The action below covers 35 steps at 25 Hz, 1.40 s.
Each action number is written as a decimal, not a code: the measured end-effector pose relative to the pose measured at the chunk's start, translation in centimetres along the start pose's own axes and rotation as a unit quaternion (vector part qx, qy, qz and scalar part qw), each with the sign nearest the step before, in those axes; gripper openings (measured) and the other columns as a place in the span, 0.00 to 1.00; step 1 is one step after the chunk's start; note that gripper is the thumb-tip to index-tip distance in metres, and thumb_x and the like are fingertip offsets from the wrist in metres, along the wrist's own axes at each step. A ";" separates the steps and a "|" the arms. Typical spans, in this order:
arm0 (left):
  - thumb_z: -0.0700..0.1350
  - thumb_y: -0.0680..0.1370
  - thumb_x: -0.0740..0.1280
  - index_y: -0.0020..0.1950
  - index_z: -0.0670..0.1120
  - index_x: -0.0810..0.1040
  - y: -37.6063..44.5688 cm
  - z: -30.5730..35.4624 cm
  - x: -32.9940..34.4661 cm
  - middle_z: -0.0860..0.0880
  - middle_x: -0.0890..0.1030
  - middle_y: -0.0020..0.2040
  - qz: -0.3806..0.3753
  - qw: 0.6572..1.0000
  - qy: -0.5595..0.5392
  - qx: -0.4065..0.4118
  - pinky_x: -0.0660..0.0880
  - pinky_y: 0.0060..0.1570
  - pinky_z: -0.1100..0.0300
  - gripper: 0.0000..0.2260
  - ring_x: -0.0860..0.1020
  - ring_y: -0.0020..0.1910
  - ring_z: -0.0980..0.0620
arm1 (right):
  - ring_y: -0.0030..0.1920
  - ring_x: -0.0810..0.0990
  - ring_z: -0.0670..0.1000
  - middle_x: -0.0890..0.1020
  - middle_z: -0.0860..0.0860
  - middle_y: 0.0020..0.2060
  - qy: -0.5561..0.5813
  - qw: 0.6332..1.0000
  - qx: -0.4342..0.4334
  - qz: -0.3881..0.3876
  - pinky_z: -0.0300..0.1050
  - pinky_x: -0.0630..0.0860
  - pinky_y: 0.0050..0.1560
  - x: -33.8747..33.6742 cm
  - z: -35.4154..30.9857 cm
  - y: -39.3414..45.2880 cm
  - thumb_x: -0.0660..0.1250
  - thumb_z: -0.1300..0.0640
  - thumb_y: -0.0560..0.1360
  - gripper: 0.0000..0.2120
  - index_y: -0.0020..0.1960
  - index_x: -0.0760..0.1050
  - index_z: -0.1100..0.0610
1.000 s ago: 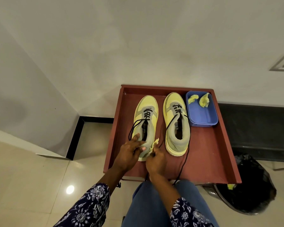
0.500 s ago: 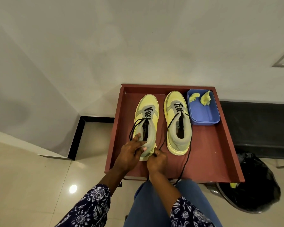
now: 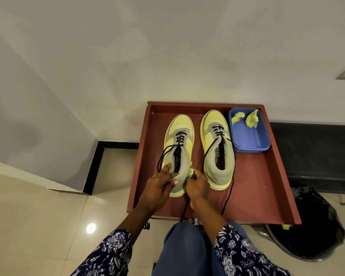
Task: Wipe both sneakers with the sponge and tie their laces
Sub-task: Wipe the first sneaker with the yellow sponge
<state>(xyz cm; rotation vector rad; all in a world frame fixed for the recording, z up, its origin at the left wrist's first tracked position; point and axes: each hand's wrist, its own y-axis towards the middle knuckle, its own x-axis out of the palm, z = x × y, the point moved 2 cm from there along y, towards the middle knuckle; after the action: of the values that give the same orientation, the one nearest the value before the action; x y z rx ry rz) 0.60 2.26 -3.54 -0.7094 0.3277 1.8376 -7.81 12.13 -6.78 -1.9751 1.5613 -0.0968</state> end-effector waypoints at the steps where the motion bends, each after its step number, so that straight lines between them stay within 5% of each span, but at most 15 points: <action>1: 0.49 0.73 0.63 0.61 0.43 0.78 -0.1 0.0 0.0 0.42 0.70 0.69 0.005 1.000 -0.002 -0.004 0.71 0.64 0.51 0.19 0.72 0.66 0.46 | 0.49 0.78 0.53 0.82 0.53 0.51 -0.009 1.000 -0.006 0.002 0.46 0.76 0.51 0.3 0.6 -0.5 0.58 0.69 0.74 0.18 0.59 0.77 0.57; 5: 0.45 0.75 0.65 0.61 0.42 0.77 -0.3 0.0 0.0 0.43 0.70 0.69 0.016 1.000 -0.007 -0.009 0.71 0.63 0.55 0.16 0.72 0.65 0.46 | 0.49 0.80 0.55 0.82 0.56 0.50 0.014 0.999 -0.015 0.049 0.52 0.79 0.53 1.8 3.2 -3.2 0.60 0.68 0.73 0.15 0.56 0.78 0.59; 9: 0.42 0.75 0.68 0.63 0.43 0.76 -0.3 0.6 -0.1 0.46 0.69 0.70 0.028 0.999 0.007 -0.018 0.69 0.59 0.66 0.17 0.73 0.64 0.52 | 0.52 0.77 0.52 0.80 0.55 0.53 0.063 0.993 -0.013 0.102 0.46 0.76 0.57 1.8 2.9 -4.7 0.63 0.68 0.74 0.13 0.57 0.77 0.60; 13: 0.42 0.75 0.68 0.61 0.43 0.77 0.0 1.5 -0.4 0.44 0.72 0.68 0.069 0.997 0.011 -0.028 0.69 0.55 0.68 0.14 0.76 0.61 0.51 | 0.57 0.78 0.54 0.79 0.55 0.57 0.065 0.993 -0.046 0.086 0.49 0.75 0.61 1.1 -0.3 -2.8 0.61 0.68 0.74 0.16 0.59 0.77 0.59; 19: 0.42 0.76 0.67 0.60 0.42 0.77 0.4 1.9 -0.9 0.48 0.82 0.52 0.063 0.997 0.021 -0.026 0.67 0.40 0.83 0.13 0.77 0.46 0.59 | 0.60 0.76 0.54 0.77 0.55 0.60 -0.033 0.989 -0.140 0.031 0.42 0.70 0.60 0.1 -4.0 -0.1 0.58 0.70 0.75 0.19 0.61 0.76 0.59; 24: 0.42 0.77 0.65 0.63 0.42 0.74 0.2 1.9 -0.5 0.53 0.80 0.48 0.067 0.997 -0.005 -0.044 0.69 0.40 0.81 0.15 0.78 0.46 0.58 | 0.56 0.75 0.49 0.75 0.52 0.55 -0.071 0.977 -0.195 0.049 0.37 0.71 0.55 1.0 -0.7 -3.7 0.60 0.68 0.76 0.16 0.62 0.75 0.61; 28: 0.41 0.78 0.64 0.66 0.41 0.72 0.0 2.1 -0.4 0.48 0.81 0.53 0.070 0.996 -0.017 -0.052 0.73 0.49 0.68 0.16 0.78 0.49 0.56 | 0.44 0.77 0.51 0.78 0.55 0.41 0.034 0.991 -0.102 0.080 0.40 0.76 0.46 1.6 1.5 -5.6 0.58 0.66 0.78 0.07 0.45 0.74 0.61; 30: 0.40 0.78 0.64 0.66 0.41 0.71 -0.1 2.3 -0.5 0.49 0.80 0.52 0.064 0.996 -0.024 -0.055 0.72 0.49 0.68 0.16 0.78 0.49 0.55 | 0.47 0.78 0.53 0.79 0.56 0.44 0.027 0.993 -0.075 0.082 0.42 0.75 0.50 1.6 1.4 -5.2 0.59 0.67 0.77 0.07 0.49 0.76 0.63; 35: 0.40 0.78 0.64 0.64 0.40 0.73 -0.8 1.2 -0.6 0.56 0.77 0.55 0.049 0.996 -0.015 -0.072 0.66 0.45 0.81 0.15 0.73 0.52 0.61 | 0.55 0.77 0.51 0.78 0.55 0.56 -0.024 0.991 -0.115 0.063 0.30 0.66 0.52 0.6 -0.8 -2.4 0.60 0.68 0.76 0.15 0.61 0.76 0.61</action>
<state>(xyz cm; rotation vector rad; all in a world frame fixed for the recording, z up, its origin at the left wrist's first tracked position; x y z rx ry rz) 1.11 2.77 -2.16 -0.7744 0.2149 1.9780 -5.89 11.53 -5.14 -2.0272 1.7246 0.1884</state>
